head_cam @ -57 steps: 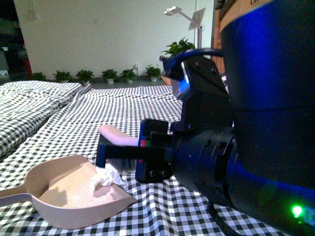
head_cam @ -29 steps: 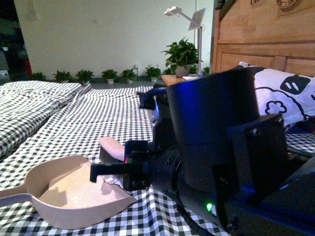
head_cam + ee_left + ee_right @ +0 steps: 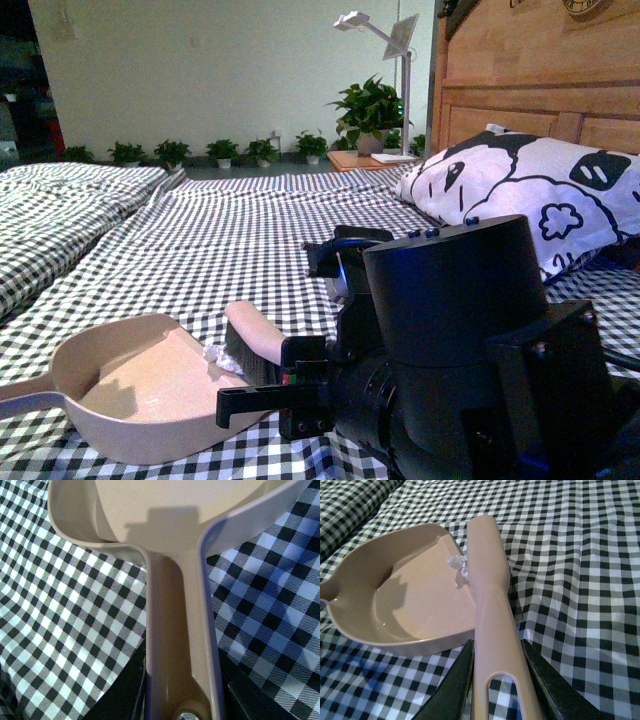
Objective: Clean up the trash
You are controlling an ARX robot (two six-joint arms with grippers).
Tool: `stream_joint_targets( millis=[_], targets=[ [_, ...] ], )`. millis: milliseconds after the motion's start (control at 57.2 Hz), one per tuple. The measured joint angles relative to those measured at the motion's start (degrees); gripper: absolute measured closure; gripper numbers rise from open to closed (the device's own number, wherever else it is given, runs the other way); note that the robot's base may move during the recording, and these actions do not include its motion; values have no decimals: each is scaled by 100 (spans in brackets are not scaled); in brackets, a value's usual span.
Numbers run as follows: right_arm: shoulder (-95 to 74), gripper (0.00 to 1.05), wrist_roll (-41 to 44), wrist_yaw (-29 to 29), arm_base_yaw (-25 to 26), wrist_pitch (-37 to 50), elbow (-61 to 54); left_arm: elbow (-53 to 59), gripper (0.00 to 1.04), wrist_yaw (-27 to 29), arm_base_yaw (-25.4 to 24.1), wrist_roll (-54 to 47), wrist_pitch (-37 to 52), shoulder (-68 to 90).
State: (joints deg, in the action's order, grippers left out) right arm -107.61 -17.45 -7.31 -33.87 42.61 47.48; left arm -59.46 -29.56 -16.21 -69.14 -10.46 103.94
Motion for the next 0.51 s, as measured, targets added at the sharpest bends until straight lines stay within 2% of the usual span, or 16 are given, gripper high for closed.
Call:
stream_joint_targets(
  millis=[507],
  targets=[
    [1886,82,-442,407,-575,-511,-826,0,77,0,0,0,0,0]
  ],
)
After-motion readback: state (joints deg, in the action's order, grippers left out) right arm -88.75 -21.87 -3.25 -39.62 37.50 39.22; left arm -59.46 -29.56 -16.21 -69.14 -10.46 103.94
